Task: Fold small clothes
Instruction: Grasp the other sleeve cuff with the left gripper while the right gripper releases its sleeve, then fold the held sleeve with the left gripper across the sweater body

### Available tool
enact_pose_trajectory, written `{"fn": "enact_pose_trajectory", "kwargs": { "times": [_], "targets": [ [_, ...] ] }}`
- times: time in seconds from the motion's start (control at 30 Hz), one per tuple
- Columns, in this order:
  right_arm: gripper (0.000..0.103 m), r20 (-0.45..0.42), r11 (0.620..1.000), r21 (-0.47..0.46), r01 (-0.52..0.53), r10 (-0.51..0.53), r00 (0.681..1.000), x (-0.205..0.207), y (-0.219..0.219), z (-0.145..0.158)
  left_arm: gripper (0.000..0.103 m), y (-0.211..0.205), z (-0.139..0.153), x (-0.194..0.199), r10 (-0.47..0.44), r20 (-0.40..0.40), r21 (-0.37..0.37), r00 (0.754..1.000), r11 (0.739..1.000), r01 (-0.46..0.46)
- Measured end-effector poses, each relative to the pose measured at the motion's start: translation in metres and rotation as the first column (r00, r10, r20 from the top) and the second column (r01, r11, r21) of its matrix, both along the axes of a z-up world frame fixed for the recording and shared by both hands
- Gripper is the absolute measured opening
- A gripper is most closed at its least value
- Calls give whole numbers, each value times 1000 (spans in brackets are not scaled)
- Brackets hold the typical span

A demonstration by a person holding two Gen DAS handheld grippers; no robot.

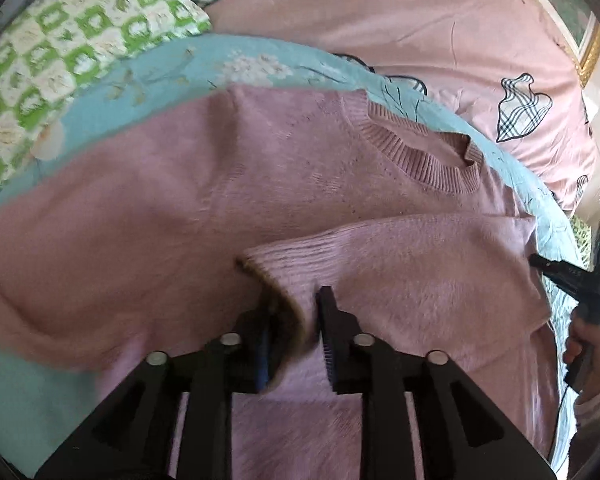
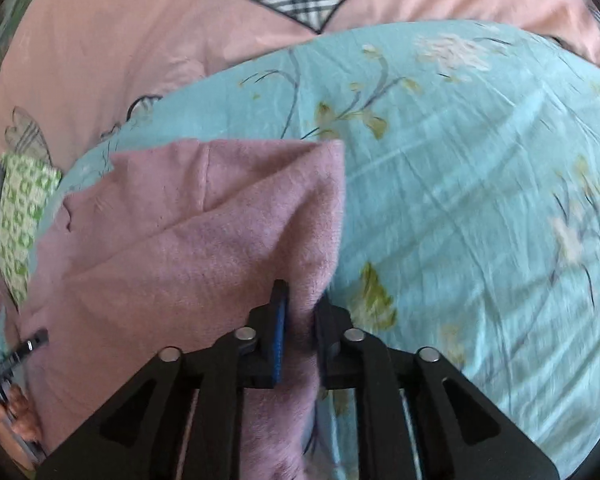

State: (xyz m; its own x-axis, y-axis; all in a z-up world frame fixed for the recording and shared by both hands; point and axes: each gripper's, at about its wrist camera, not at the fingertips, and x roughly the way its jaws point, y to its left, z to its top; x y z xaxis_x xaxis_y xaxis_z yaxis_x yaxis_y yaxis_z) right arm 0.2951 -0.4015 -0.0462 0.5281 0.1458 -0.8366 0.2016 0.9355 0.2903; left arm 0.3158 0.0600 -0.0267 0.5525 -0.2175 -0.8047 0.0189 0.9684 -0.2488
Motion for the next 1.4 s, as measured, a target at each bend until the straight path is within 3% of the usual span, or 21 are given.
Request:
{"fn": "enact_pose_trajectory", "kwargs": {
  "times": [0.07, 0.17, 0.2, 0.3, 0.4, 0.57, 0.67, 0.8, 0.87, 0.9, 0.93, 0.97, 1.0, 1.13, 1.3, 1.4],
  "targets": [
    [22, 44, 999, 42, 15, -17, 999, -16, 6, 15, 25, 15, 7, -12, 29, 6, -9, 1000, 1000, -29],
    [35, 112, 991, 129, -31, 16, 994, -46, 24, 32, 36, 48, 16, -35, 97, 4, -48, 995, 994, -96],
    [37, 132, 980, 188, -72, 47, 990, -60, 35, 34, 42, 59, 20, -44, 125, 7, -56, 992, 991, -124],
    [37, 130, 958, 252, -139, 109, 985, -85, 62, 29, 78, 97, 33, -64, 235, 22, -54, 972, 971, -234],
    [37, 104, 936, 288, -200, 177, 979, -113, 94, 16, 80, 138, 49, -74, 357, 60, 8, 932, 934, -358],
    [37, 62, 906, 334, -260, 254, 965, -142, 129, -2, 81, 198, 63, -60, 486, 83, 93, 870, 865, -492],
    [37, 41, 897, 349, -271, 274, 961, -159, 138, -8, 81, 226, 61, -34, 526, 96, 226, 845, 815, -533],
    [37, 21, 882, 388, -268, 282, 959, -162, 147, -12, 81, 255, 43, 5, 543, 44, 325, 839, 786, -526],
    [37, 18, 883, 386, -267, 282, 959, -162, 149, -12, 80, 263, 29, 21, 564, 12, 390, 825, 757, -524],
    [37, 16, 883, 386, -266, 282, 959, -162, 149, -11, 69, 267, 23, 25, 574, 2, 406, 819, 748, -525],
    [37, 15, 884, 388, -263, 279, 960, -162, 148, -11, 34, 270, 18, 27, 574, -8, 408, 819, 749, -521],
    [37, 15, 884, 390, -258, 275, 961, -162, 147, -11, 16, 273, 13, 28, 569, -32, 398, 822, 761, -512],
    [37, 15, 885, 390, -254, 270, 963, -162, 145, -10, 15, 276, 10, 26, 565, -42, 380, 824, 772, -510],
    [37, 21, 893, 379, -240, 251, 968, -161, 138, -9, 12, 258, 32, -2, 518, 44, 330, 854, 799, -502],
    [37, 27, 888, 411, -207, 216, 976, -163, 131, -13, 11, 175, 82, -30, 339, 167, 264, 926, 889, -373],
    [37, 40, 883, 429, -189, 190, 981, -167, 127, -10, 11, 104, 109, -35, 184, 221, 222, 958, 947, -234]
  ]
}}
